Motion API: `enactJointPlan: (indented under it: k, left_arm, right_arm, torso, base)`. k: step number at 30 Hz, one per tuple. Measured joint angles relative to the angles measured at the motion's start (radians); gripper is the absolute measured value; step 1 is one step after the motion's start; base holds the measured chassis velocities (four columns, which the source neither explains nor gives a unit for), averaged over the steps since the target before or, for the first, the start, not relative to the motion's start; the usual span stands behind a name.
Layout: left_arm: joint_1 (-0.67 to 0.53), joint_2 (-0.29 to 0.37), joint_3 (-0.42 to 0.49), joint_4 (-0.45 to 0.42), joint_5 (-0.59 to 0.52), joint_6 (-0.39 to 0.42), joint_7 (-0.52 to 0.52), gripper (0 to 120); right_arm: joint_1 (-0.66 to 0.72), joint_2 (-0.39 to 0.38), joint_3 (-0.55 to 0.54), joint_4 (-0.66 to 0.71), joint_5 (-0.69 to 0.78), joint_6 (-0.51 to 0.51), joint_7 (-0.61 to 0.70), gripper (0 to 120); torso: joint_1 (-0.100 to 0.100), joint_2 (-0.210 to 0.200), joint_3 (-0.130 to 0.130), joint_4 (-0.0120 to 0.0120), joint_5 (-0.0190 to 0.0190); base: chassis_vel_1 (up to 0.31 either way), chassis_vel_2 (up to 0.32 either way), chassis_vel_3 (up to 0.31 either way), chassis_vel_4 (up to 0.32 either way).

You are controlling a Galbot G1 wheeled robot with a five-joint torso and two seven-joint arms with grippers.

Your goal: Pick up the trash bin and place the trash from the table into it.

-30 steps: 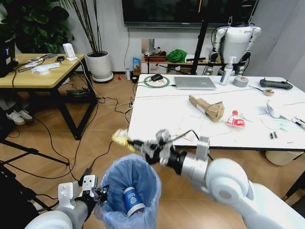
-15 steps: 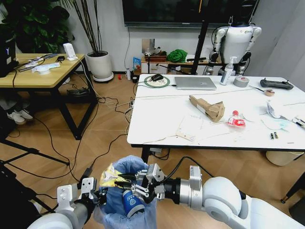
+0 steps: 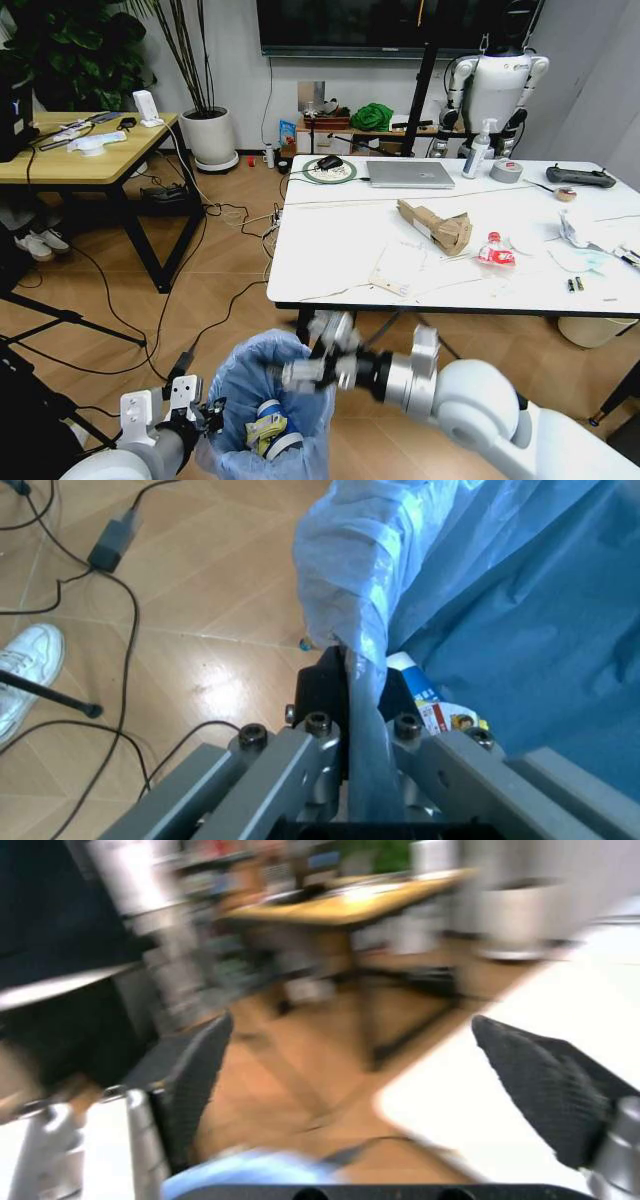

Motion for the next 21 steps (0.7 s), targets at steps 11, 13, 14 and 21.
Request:
enactJointPlan:
  k: [11,13,14,21]
  left_arm:
    - [-0.001,0.006,0.005,0.0,0.001,0.007,0.006,0]
    - [-0.001,0.008,0.005,0.0,0.002,0.007,0.007,0]
    - [-0.001,0.009,0.004,0.0,0.002,0.007,0.007,0]
    - [-0.001,0.015,0.004,0.0,0.014,0.007,0.021,0]
  right_arm:
    - [0.069,-0.005,0.238,-0.321,0.177,-0.057,0.239,100]
    - [0.083,-0.003,0.242,-0.358,0.196,-0.057,0.238,100]
    - [0.095,-0.002,0.244,-0.383,0.219,-0.059,0.236,100]
    - [0.177,0.002,0.223,-0.509,0.384,-0.072,0.216,100]
  torso:
    - [0.0,0.0,0.0,-0.0002,0.0003]
    - [0.0,0.0,0.0,-0.0003,0.0003]
    - [0.0,0.0,0.0,-0.0002,0.0005]
    - [0.0,0.0,0.0,-0.0002,0.0003]
  base:
    - [0.0,0.0,0.0,0.0]
    - [0.0,0.0,0.0,0.0]
    - [0.0,0.0,0.0,0.0]
    - [0.0,0.0,0.0,0.0]
